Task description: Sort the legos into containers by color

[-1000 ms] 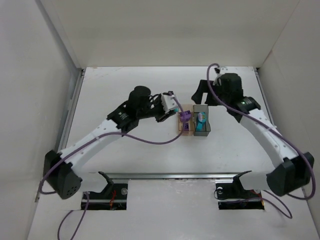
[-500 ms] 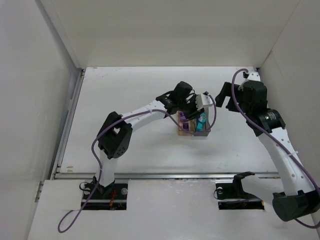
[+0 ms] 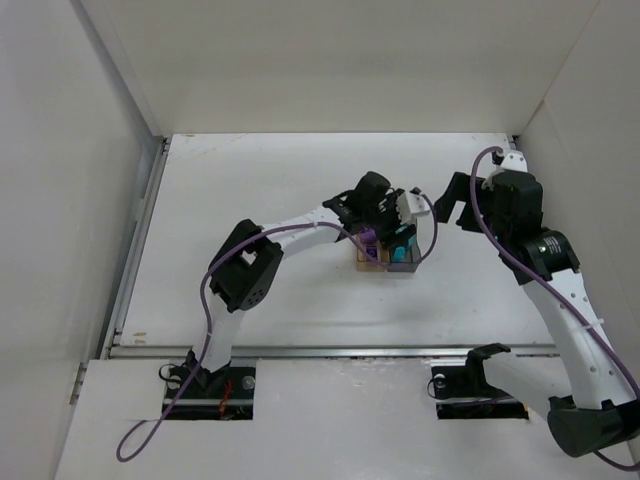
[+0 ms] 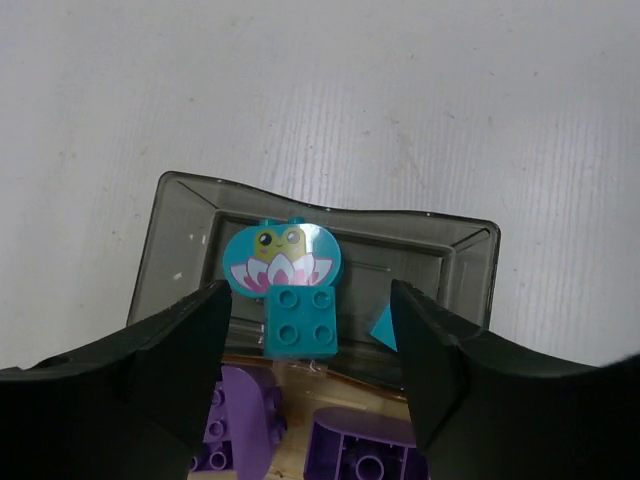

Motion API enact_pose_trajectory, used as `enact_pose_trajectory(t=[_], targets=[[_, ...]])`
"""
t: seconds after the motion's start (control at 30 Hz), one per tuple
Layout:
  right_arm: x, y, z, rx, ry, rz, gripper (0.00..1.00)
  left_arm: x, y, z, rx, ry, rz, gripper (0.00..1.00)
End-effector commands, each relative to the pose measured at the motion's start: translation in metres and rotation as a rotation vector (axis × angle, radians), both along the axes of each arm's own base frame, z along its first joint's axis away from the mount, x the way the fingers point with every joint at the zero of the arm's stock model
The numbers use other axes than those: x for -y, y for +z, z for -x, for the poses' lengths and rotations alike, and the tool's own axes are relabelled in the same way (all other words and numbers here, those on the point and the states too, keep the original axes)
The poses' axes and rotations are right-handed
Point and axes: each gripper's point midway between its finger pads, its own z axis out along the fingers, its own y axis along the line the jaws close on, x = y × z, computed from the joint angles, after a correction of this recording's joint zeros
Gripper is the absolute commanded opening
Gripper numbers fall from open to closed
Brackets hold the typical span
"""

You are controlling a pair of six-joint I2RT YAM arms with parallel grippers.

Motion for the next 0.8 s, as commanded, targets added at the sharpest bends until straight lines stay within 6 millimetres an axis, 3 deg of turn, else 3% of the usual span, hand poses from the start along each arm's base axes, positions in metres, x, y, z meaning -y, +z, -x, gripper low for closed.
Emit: enact_pose_trajectory(t=[0.0, 0.07, 0.2, 0.23, 0.33, 0.4, 0.47, 0.57, 0.63, 0.7, 0.73, 0.77], targets=[[0.002, 0.002, 0.000, 0.012, 0.000, 0.012, 0.99, 0.015, 0.016, 0.002, 0.009, -0.001, 0.047, 0.64], [0.002, 0.004, 0.001, 0.012, 0.000, 0.012, 0.99, 0.013, 0.011, 0.004, -0.006, -0.001, 0.030, 0.84], [0.005, 0.011, 0.005, 0.032, -0.005, 0.019, 0.99, 0.007, 0.011, 0.004, -0.035, 0.024, -0.012, 0.89], [0.005, 0.011, 0.005, 0.032, -0.005, 0.019, 0.99, 0.008, 0.030, 0.004, -0.025, 0.029, 0.012, 0.89], [0.005, 0.011, 0.005, 0.032, -0.005, 0.019, 0.99, 0.003, 0.057, 0.004, -0.042, 0.060, 0.049, 0.93], [0.005, 0.011, 0.005, 0.032, -0.005, 0.019, 0.99, -0.002, 0.096, 0.005, -0.012, 0.059, 0.111, 0.94], [0.007, 0.011, 0.005, 0.033, -0.013, 0.023, 0.99, -0.011, 0.118, 0.013, -0.002, 0.058, 0.123, 0.94], [0.013, 0.010, 0.000, 0.026, -0.060, 0.036, 0.99, -0.041, 0.124, 0.010, 0.031, 0.103, 0.061, 0.94], [0.020, 0.016, -0.001, 0.042, -0.105, 0.040, 1.00, -0.069, 0.107, 0.005, 0.034, 0.147, -0.014, 0.94], [0.022, 0.021, -0.002, 0.054, -0.120, 0.034, 1.00, -0.097, 0.109, -0.004, 0.070, 0.233, -0.048, 0.94], [0.024, 0.023, -0.003, 0.065, -0.133, 0.036, 1.00, -0.121, 0.090, -0.009, 0.047, 0.288, -0.100, 0.94], [0.026, 0.027, -0.004, 0.075, -0.143, 0.038, 1.00, -0.136, 0.085, -0.014, 0.061, 0.323, -0.125, 0.94]])
